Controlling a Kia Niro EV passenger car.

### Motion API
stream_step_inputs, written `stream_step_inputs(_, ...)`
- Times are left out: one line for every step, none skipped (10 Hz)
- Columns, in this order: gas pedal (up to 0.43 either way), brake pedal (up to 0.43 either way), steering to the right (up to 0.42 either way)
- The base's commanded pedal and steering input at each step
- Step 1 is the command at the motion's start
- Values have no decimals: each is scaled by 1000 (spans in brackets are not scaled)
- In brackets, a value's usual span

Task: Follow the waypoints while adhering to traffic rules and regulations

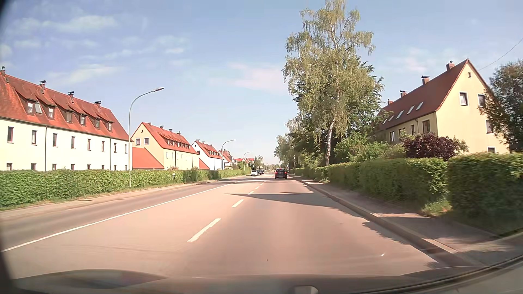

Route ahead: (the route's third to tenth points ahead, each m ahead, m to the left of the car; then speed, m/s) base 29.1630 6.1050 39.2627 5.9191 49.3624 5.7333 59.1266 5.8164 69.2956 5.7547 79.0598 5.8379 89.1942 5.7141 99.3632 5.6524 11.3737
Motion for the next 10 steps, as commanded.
stream_step_inputs(87,0,0)
stream_step_inputs(87,0,0)
stream_step_inputs(87,0,-1)
stream_step_inputs(87,0,-1)
stream_step_inputs(87,0,-1)
stream_step_inputs(87,0,-1)
stream_step_inputs(67,0,-3)
stream_step_inputs(67,0,-5)
stream_step_inputs(67,0,-6)
stream_step_inputs(67,0,-6)
